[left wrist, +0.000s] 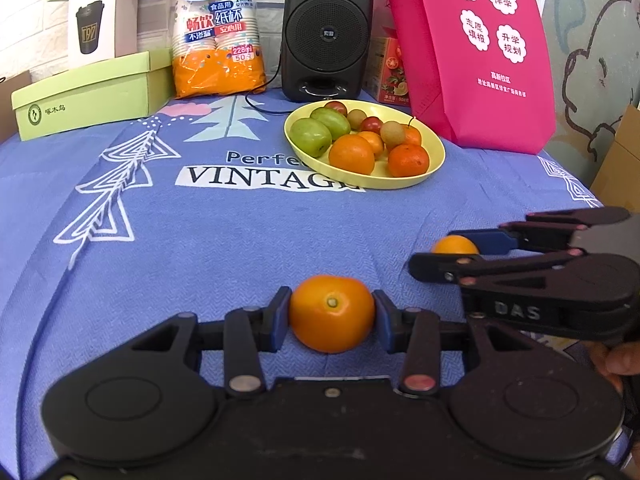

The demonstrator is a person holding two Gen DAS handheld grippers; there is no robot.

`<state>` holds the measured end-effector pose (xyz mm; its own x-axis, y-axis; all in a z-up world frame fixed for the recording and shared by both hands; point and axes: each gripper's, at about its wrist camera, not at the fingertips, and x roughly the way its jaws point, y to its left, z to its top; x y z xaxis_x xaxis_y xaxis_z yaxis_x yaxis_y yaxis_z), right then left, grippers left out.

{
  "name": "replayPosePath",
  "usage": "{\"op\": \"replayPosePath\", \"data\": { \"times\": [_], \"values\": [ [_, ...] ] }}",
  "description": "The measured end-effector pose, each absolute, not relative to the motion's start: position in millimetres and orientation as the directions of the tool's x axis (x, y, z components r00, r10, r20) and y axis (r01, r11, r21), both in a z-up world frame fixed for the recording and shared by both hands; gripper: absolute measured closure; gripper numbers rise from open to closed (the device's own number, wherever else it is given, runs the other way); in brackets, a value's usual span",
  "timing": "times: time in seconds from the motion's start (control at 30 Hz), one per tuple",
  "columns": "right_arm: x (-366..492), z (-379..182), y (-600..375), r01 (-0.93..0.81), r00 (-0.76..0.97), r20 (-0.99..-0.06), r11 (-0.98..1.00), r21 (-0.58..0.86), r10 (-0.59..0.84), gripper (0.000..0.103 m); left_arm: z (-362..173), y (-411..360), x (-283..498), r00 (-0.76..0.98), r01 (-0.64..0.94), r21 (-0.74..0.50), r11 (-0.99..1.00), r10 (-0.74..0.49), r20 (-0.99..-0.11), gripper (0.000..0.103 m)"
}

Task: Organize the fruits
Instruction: 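Carry both oranges onto the yellow plate and open both tools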

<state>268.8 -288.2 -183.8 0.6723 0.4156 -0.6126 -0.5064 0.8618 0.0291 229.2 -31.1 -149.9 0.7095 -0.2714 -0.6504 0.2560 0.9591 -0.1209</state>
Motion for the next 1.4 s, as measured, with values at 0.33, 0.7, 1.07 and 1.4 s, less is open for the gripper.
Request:
{"op": "replayPosePath", "data": {
  "times": [0.33, 0.7, 1.07, 1.4],
  "values": [
    [232.0, -182.0, -311.4, -0.494, 0.682, -0.597, 0.868, 0.049, 0.421, 0.065, -138.4, -30.1, 222.7, 0.723, 0.266, -0.125, 0.956, -0.284, -0.630, 0.061],
    [219.4, -162.1, -320.3, -0.491, 0.705, -0.575, 0.871, 0.026, 0.415, 0.065, -104.5, -37.0, 230.7, 0.757, 0.292, -0.083, 0.953, -0.284, -0.589, 0.061],
    [283.3, -113.1, -317.5, -0.471, 0.774, -0.498, 0.881, -0.041, 0.391, 0.065, -72.2, -58.1, 311.2, 0.770, 0.344, -0.044, 0.938, -0.309, -0.558, 0.061],
    [376.8, -132.2, -304.7, -0.465, 0.753, -0.558, 0.882, -0.076, 0.349, 0.065, -87.2, -93.8, 420.3, 0.741, 0.362, -0.028, 0.932, -0.306, -0.598, 0.061]
  ]
}}
